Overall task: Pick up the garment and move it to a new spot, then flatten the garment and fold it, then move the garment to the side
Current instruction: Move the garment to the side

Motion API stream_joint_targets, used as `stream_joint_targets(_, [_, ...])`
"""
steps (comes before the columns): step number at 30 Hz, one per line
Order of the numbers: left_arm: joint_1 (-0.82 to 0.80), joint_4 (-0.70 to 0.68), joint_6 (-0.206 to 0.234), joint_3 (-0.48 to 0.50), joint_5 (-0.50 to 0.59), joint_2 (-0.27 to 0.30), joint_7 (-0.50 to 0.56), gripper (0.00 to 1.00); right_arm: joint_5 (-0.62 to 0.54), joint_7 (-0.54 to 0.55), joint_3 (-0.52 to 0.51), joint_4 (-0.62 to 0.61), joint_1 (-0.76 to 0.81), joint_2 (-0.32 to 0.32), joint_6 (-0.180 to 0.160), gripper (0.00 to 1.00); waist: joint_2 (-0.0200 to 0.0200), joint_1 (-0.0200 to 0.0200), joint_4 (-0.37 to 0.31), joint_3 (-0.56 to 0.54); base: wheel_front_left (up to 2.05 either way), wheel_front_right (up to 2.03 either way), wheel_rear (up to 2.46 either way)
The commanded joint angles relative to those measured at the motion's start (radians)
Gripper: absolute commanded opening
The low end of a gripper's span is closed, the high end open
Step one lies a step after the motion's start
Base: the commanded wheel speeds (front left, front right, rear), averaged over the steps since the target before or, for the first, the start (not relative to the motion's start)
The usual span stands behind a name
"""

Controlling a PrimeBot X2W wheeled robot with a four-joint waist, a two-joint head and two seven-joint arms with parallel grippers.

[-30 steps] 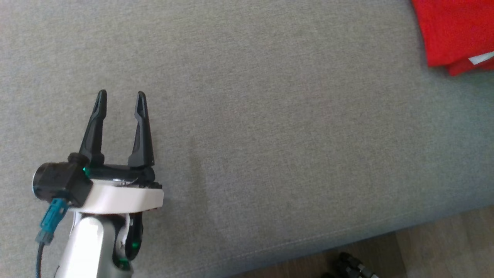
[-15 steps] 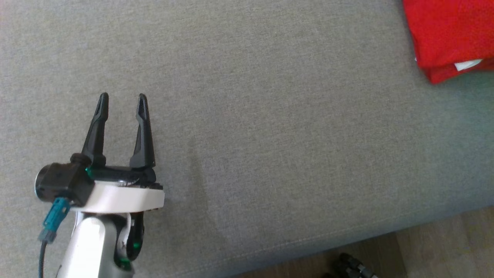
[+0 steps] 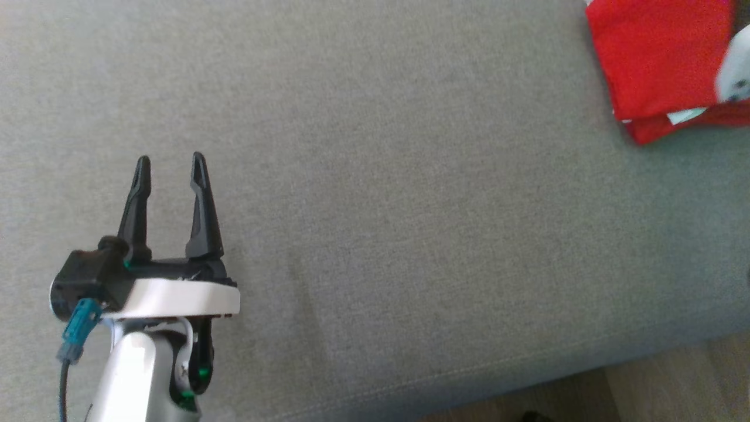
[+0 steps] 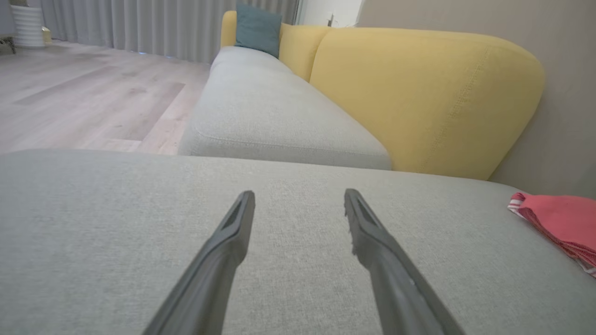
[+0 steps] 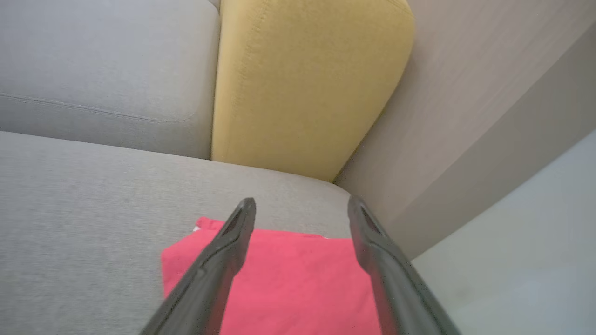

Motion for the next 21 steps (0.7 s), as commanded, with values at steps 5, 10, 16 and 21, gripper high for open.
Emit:
stream_joint_targets(5, [0.009, 0.010, 0.031, 0.053, -0.010, -0.010, -0.006, 1.00, 0.052, -0.080, 0.053, -0.055, 0.077, 0.062, -0.001, 1.00, 0.0000, 0.0000, 0.032, -0.114, 0.00, 0.00, 0.00])
stream_joint_targets(10, [0.060, 0.046, 0.052, 0.068, -0.027, -0.023, -0.006, 1.00, 0.087, -0.170, 0.054, -0.086, 0.195, 0.163, -0.001, 1.00, 0.0000, 0.0000, 0.061, -0.214, 0.00, 0.00, 0.00])
stream_joint_targets(16, [0.146, 0.095, 0.083, 0.068, -0.027, -0.031, -0.006, 1.00, 0.107, -0.267, 0.059, -0.163, 0.415, 0.280, -0.001, 1.00, 0.0000, 0.0000, 0.102, -0.322, 0.00, 0.00, 0.00])
stream_joint_targets(21, [0.187, 0.118, 0.080, 0.059, -0.014, -0.031, -0.006, 1.00, 0.142, -0.299, 0.081, -0.244, 0.563, 0.293, -0.001, 1.00, 0.0000, 0.0000, 0.135, -0.360, 0.00, 0.00, 0.00])
